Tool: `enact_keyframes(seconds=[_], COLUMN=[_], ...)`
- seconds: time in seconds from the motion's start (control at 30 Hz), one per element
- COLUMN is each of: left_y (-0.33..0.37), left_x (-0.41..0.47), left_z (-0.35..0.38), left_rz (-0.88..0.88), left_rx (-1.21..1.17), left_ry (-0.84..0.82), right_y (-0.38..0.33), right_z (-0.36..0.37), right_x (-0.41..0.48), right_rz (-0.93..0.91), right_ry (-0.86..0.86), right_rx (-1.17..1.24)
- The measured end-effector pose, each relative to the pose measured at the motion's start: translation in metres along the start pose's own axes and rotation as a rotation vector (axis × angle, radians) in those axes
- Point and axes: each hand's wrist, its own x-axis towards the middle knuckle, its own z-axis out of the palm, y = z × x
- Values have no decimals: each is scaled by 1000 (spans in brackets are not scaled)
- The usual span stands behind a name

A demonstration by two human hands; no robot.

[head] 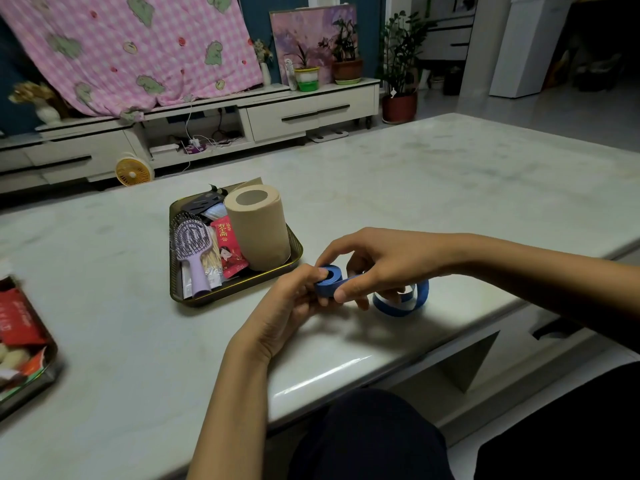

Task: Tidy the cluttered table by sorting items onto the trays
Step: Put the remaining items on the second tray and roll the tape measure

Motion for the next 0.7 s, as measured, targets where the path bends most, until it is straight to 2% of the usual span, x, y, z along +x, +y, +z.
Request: enact_keyframes(seconds=[0.13,0.27,0.37,0.47,0.6,0.7], left_y=[0,0,-2,-1,0,1], left_x=[1,1,0,1,0,-3], left_z=[-1,1,1,-1,0,1], left_rz=[30,49,59,32,6,38], left_rx=[28,91,61,3,-27,-27], left_ry=[-62,-136,-145,-124,-111,-160], right_y=[3,5,7,6,3,2], right_z=[7,16,19,18,16,15], right_x=[2,4,4,5,5,4], right_rz=[-9,-43,-43,-64,-85,-99], right_ry=[145,383,443,412,217,100], right_rx=[-2,-321,-477,-460,-227,-62])
